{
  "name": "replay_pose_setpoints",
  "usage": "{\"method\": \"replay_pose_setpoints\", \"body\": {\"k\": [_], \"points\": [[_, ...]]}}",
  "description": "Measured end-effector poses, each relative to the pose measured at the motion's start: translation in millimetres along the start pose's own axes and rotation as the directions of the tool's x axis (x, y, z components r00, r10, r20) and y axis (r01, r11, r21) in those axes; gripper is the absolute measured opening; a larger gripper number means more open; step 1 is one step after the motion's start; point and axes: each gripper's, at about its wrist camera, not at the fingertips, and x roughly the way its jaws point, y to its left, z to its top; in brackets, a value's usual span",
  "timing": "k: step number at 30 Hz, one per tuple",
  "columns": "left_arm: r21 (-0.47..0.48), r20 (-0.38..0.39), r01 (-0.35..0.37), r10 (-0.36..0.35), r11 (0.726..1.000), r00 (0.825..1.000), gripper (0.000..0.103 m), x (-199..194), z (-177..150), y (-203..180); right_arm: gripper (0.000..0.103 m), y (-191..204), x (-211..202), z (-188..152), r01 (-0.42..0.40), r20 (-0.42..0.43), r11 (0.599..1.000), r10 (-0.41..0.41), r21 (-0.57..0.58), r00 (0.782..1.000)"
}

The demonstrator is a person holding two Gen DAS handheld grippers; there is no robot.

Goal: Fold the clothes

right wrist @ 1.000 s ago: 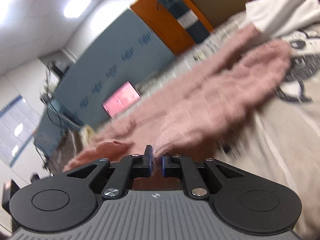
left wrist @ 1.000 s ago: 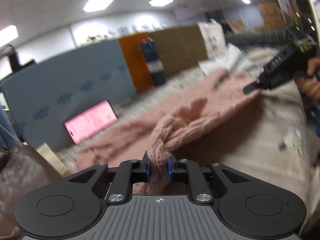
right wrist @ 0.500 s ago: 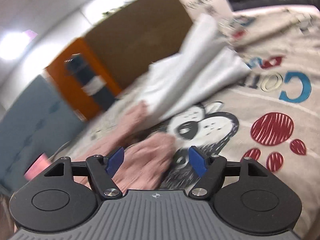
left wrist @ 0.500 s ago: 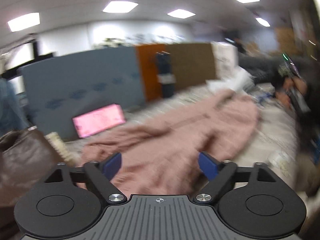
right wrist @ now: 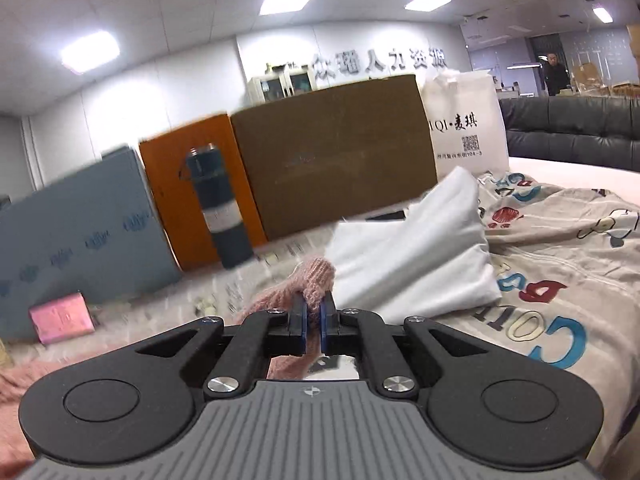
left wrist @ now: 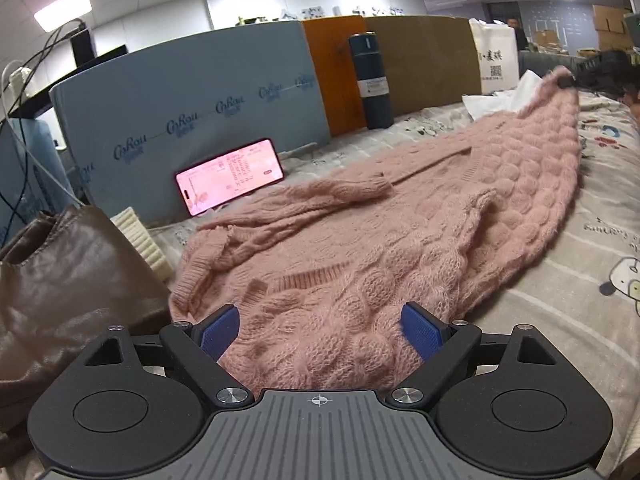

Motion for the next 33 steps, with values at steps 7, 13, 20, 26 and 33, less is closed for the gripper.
{"method": "replay_pose_setpoints", "body": {"k": [7,13,20,26,33], "points": [[0.000,0.010,-0.006,0.006,1.000,1.000,0.095,-1,-2,1,0.007,-16,48,-32,0.086,-0.181,0.996,-0.089,-0.023,0.979],[0.019,0.147,-0.007,0.004,1.000,0.989,0.095,-21,2,-1,0.043,-13,35,-29,0.149,-0.102,0.986,-0.156,-0.071,0.983],[0.205,0.128,0.020,-0.047,0.979,0.991,0.095,-31,0,-30,0.089,-3,0,-35,0.032,0.001,0.944,-0.033,-0.329,0.999],[0.163,0.159,0.010,-0.036,0.987,0.987,0.095,-25,5,-34,0.099,4,1,-31,-0.083,-0.032,0.929,0.076,-0.361,0.997],[0.266,0.112,0.021,-0.052,0.964,0.992,0.095,-21,2,-51,0.099,11,18,-28,-0.163,-0.102,0.918,0.135,-0.362,0.986]]}}
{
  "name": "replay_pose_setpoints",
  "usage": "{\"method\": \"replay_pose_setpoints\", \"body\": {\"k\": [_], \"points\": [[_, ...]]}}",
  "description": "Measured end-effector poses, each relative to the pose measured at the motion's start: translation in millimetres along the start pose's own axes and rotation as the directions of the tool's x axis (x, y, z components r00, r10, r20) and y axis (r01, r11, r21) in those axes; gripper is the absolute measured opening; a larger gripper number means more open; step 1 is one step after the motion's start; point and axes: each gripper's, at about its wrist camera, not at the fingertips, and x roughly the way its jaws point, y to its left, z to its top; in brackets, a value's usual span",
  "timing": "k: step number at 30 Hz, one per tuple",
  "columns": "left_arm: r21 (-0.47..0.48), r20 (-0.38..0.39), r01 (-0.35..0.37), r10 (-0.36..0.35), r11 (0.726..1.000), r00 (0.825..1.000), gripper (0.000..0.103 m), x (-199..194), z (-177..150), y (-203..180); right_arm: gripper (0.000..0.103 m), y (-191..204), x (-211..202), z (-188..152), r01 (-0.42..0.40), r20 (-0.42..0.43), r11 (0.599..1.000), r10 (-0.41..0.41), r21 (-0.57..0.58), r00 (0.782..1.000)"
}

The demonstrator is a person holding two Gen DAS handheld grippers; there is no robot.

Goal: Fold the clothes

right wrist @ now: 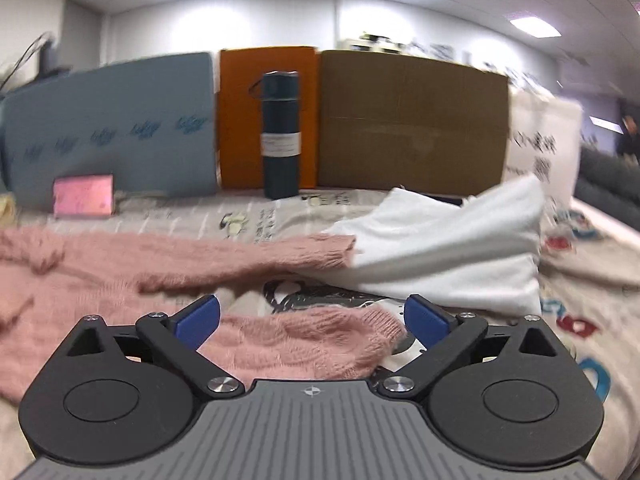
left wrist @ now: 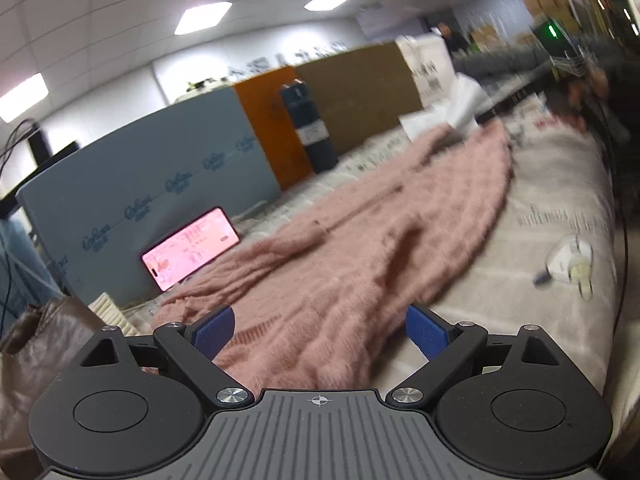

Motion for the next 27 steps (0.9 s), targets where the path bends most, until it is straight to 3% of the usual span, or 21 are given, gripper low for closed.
{"method": "replay_pose_setpoints", "body": {"k": [6,13,21,24,25,27], "points": [[0.073,-0.084,0.010,-0.003,0.997,0.996,0.095,14,0,-3,0.099,7,-17,-13,-0.075,-0.069,0.975,0.061,-0.208,0.996],[0.107,-0.082,0.016,-0.007,0.994,0.997,0.095,29,5,-6,0.100,37,-1,-19,-0.146,-0.185,0.875,0.066,-0.462,0.980],[0.166,-0.060,0.000,0.010,0.986,0.998,0.099,38,9,-8,0.099,50,28,-12,-0.247,-0.151,0.882,0.203,-0.400,0.968],[0.166,-0.063,-0.046,0.057,0.985,0.996,0.098,40,5,-2,0.099,44,32,-10,-0.238,-0.143,0.893,0.198,-0.382,0.970],[0.155,-0.065,-0.062,0.073,0.986,0.995,0.096,40,3,1,0.099,39,32,-9,-0.226,-0.137,0.901,0.188,-0.371,0.973],[0.119,-0.065,-0.060,0.068,0.991,0.996,0.081,41,1,7,0.097,29,31,-9,-0.214,-0.123,0.917,0.183,-0.335,0.975]]}}
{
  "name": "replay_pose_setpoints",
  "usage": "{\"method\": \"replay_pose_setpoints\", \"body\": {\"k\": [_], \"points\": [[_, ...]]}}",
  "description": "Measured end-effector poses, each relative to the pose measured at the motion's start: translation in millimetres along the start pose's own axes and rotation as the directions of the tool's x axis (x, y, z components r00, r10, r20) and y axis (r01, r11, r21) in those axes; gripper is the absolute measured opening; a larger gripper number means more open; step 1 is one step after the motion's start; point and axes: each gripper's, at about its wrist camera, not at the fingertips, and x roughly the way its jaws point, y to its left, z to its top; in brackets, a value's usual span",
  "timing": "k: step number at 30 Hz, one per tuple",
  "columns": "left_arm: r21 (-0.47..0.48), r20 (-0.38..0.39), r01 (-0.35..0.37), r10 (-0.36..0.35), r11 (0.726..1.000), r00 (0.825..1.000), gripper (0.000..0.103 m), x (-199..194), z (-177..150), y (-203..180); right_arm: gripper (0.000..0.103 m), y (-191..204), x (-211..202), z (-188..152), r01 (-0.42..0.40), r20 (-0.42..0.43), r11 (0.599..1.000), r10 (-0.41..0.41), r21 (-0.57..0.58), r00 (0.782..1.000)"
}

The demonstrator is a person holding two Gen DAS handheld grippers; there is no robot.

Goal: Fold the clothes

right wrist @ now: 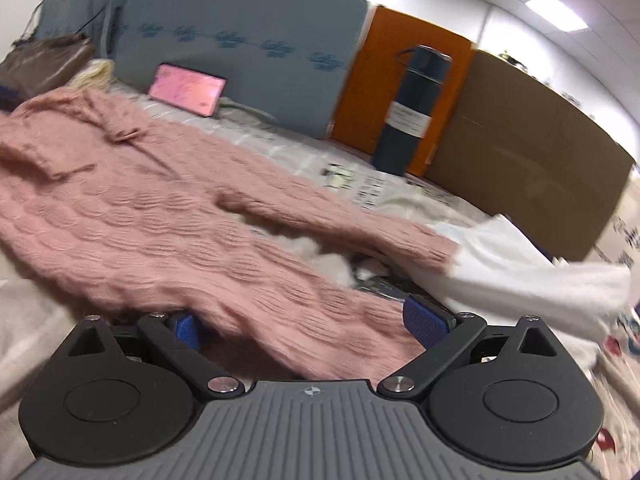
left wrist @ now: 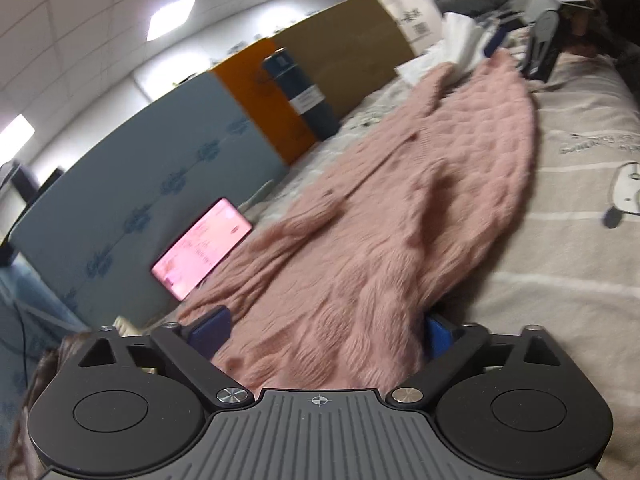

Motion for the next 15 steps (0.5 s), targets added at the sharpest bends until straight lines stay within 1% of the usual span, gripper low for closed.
{"method": "replay_pose_setpoints", "body": {"k": [1,2,3,4,5,6,7,8,9,11,13,15], "points": [[-0.013,0.009,0.002,-0.002,1.000,1.000,0.069,0,1,3,0.097,-5,-2,-1,-0.005,0.014,1.000,0.005,0.028,1.000],[-0.022,0.022,-0.002,0.003,1.000,1.000,0.059,0,2,5,0.096,-9,-4,-2,-0.017,0.035,0.998,0.015,0.057,0.999],[-0.029,0.039,-0.019,0.020,0.999,0.999,0.055,0,4,6,0.092,-12,-6,-3,-0.031,0.057,0.996,0.026,0.083,0.998],[-0.038,0.055,-0.034,0.037,0.999,0.998,0.048,1,6,8,0.089,-14,-8,-3,-0.050,0.081,0.994,0.042,0.098,0.996],[-0.048,0.070,-0.045,0.048,0.998,0.996,0.042,1,9,11,0.078,-16,-9,-3,-0.070,0.103,0.991,0.059,0.111,0.993],[-0.058,0.083,-0.054,0.059,0.997,0.995,0.040,3,12,13,0.058,-18,-7,-1,-0.093,0.120,0.989,0.078,0.118,0.990],[-0.066,0.091,-0.061,0.067,0.996,0.994,0.033,6,15,17,0.046,-19,-6,0,-0.117,0.135,0.985,0.100,0.125,0.986],[-0.072,0.096,-0.067,0.074,0.995,0.993,0.026,10,17,20,0.027,-21,-3,4,-0.147,0.144,0.981,0.128,0.127,0.981],[-0.076,0.101,-0.073,0.080,0.994,0.992,0.024,15,20,25,0.018,-24,-2,9,-0.171,0.158,0.978,0.151,0.122,0.976],[-0.078,0.105,-0.075,0.083,0.994,0.991,0.019,26,26,37,0.015,-28,2,18,-0.216,0.187,0.970,0.193,0.109,0.963],[-0.095,0.101,-0.059,0.069,0.994,0.993,0.019,37,32,52,0.014,-35,6,30,-0.227,0.212,0.970,0.205,0.086,0.956],[-0.117,0.074,-0.027,0.036,0.993,0.997,0.019,50,38,67,0.014,-43,16,44,-0.235,0.208,0.970,0.217,0.067,0.954]]}}
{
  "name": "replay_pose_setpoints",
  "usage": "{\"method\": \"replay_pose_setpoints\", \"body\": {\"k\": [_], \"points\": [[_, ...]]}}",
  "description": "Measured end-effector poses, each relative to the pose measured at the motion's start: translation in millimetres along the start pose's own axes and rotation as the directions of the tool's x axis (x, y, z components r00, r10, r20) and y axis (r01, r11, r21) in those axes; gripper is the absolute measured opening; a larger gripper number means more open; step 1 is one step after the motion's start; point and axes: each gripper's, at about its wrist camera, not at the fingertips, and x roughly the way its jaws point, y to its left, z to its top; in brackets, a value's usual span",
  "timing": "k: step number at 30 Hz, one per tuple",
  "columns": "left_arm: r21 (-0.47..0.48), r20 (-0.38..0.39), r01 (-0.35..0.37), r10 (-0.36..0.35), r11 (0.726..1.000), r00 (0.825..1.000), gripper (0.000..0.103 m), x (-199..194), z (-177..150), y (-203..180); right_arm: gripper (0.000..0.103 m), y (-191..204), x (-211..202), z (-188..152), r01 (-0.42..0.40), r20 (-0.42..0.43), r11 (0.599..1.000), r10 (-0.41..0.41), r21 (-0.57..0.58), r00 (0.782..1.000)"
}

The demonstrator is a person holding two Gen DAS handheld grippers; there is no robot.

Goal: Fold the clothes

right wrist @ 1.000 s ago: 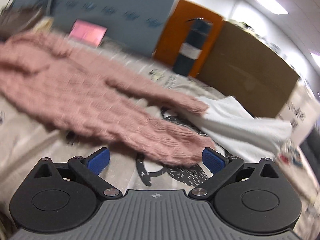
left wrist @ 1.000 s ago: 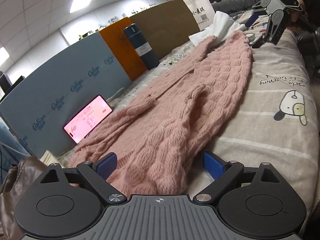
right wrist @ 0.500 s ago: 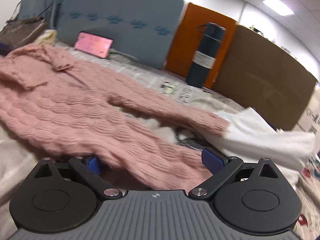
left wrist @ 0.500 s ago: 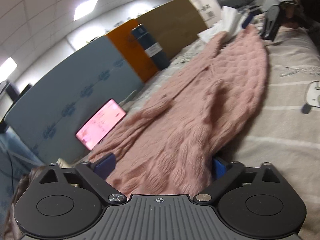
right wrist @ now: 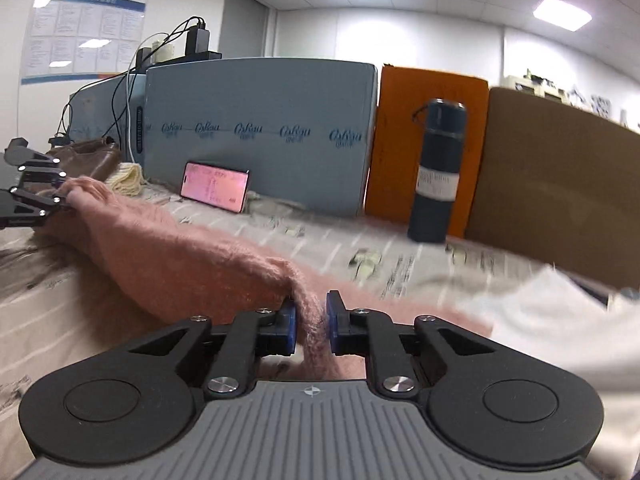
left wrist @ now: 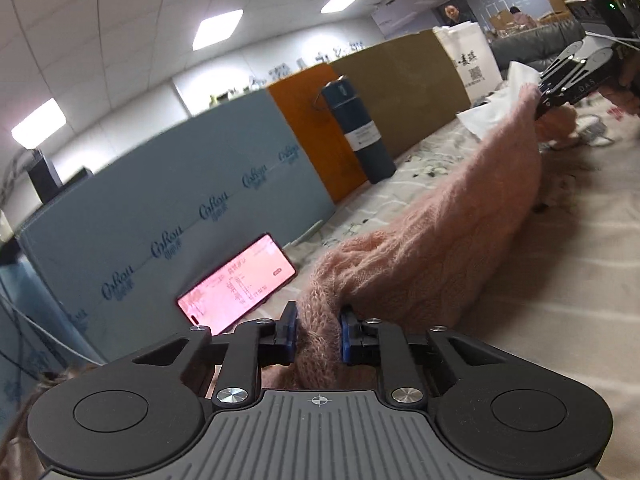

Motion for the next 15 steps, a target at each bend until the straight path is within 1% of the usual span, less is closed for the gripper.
{"method": "replay_pose_setpoints", "body": {"k": [1,2,4,5,6,7,8,9,10,11,12,14,15], "points": [[-0.012,-0.013,0.005,-0.006,1.000,1.000,0.019,6,2,6,0.014,-5,6,6,-0.009,-0.007,1.000,0.008,-0.007,1.000],[-0.033,-0.030,0.007,-0.008,0.999,1.000,0.022,13,3,13,0.014,-10,12,12,-0.017,-0.016,1.000,0.017,-0.014,1.000],[-0.109,-0.063,0.020,-0.027,0.994,0.998,0.025,27,4,29,0.014,-20,29,21,-0.031,-0.058,0.999,0.030,-0.026,0.998],[-0.151,-0.087,0.037,-0.051,0.988,0.995,0.032,35,3,37,0.014,-24,38,24,-0.041,-0.085,0.999,0.039,-0.029,0.996],[-0.178,-0.095,0.040,-0.057,0.983,0.994,0.034,40,1,42,0.014,-29,47,27,-0.050,-0.112,0.998,0.046,-0.032,0.993],[-0.194,-0.092,0.034,-0.053,0.980,0.994,0.044,44,-1,46,0.014,-33,56,28,-0.054,-0.140,0.998,0.049,-0.035,0.989],[-0.216,-0.087,0.027,-0.046,0.976,0.995,0.065,46,-4,50,0.014,-37,64,28,-0.062,-0.169,0.997,0.055,-0.035,0.984],[-0.244,-0.079,0.017,-0.037,0.970,0.996,0.072,48,-6,55,0.015,-40,70,28,-0.060,-0.190,0.998,0.052,-0.036,0.980],[-0.274,-0.071,0.007,-0.027,0.962,0.997,0.075,50,-8,60,0.017,-43,76,28,-0.058,-0.209,0.998,0.050,-0.035,0.977],[-0.302,-0.076,-0.004,-0.019,0.953,0.997,0.075,52,-10,64,0.021,-46,79,28,-0.054,-0.223,0.998,0.045,-0.031,0.974],[-0.329,-0.087,-0.017,-0.012,0.944,0.996,0.075,56,-12,68,0.030,-50,83,27,-0.048,-0.236,0.998,0.040,-0.027,0.971],[-0.371,-0.115,-0.047,0.004,0.927,0.993,0.076,63,-17,74,0.040,-55,86,25,-0.025,-0.250,0.999,0.019,-0.020,0.968],[-0.376,-0.135,-0.066,0.016,0.924,0.991,0.078,67,-18,75,0.042,-58,85,24,-0.017,-0.252,1.000,0.013,-0.013,0.968]]}}
